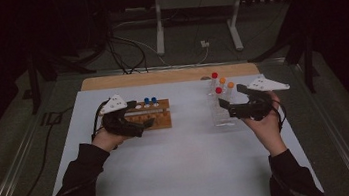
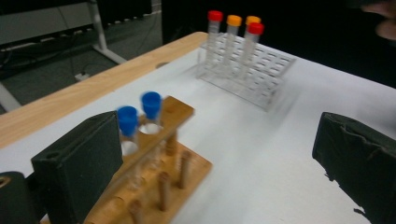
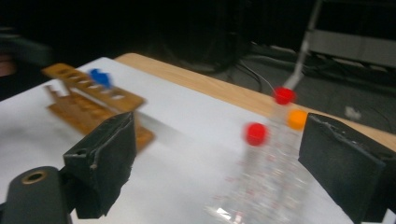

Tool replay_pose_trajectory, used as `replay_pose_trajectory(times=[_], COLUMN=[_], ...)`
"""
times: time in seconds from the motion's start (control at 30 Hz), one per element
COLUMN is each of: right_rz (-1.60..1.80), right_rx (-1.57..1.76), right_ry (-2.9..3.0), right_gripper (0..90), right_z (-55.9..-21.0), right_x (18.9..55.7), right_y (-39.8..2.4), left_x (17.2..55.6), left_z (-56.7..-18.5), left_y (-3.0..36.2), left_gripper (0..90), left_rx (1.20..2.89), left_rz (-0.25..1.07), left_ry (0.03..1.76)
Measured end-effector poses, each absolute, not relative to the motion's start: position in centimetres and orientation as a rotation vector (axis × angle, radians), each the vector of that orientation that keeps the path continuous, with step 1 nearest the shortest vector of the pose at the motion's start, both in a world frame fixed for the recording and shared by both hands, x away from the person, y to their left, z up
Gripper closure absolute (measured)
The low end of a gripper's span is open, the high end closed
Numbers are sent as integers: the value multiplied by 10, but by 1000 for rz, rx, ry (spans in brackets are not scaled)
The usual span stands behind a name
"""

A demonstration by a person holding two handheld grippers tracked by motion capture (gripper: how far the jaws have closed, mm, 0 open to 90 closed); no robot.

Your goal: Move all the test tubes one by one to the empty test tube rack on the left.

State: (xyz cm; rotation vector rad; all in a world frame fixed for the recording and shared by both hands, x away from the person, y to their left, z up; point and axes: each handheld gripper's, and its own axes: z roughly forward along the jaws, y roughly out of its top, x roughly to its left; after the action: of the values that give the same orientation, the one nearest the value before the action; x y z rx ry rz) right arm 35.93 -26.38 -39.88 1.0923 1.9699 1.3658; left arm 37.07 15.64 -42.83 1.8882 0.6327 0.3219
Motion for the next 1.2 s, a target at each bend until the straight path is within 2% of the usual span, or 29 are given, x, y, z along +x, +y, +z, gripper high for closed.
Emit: replay_pose_trajectory(times=[0.1, 0.17, 0.2, 0.4, 0.53, 0.77, 0.87, 1.1, 1.2], right_rz=[1315, 1266, 1266, 1171, 1118, 1111, 1118, 1096, 1082], right_rx=[1137, 1171, 1171, 1210, 1254, 1335, 1334, 1346, 1343], right_ry=[1948, 1938, 1938, 1959, 1985, 2005, 2019, 2027, 2029], right_gripper=[157, 232, 232, 387, 425, 566, 586, 719, 737], right_z=[-405, -412, -412, -431, -447, -462, -464, -469, -469], right_x=[370, 381, 381, 403, 417, 436, 439, 446, 447], right_y=[-276, -284, -284, -293, -294, -294, -293, -288, -286], left_x=[362, 359, 357, 354, 352, 349, 349, 350, 350], left_z=[-429, -430, -431, -434, -434, -432, -432, -434, -434], left_y=[156, 156, 156, 155, 154, 153, 153, 154, 155], left_gripper=[24, 24, 24, 24, 25, 25, 25, 25, 25], left_rx=[1883, 1880, 1878, 1887, 1889, 1889, 1887, 1892, 1890], left_rz=[305, 293, 284, 260, 259, 263, 261, 259, 261], left_ry=[610, 607, 604, 597, 582, 565, 567, 573, 575])
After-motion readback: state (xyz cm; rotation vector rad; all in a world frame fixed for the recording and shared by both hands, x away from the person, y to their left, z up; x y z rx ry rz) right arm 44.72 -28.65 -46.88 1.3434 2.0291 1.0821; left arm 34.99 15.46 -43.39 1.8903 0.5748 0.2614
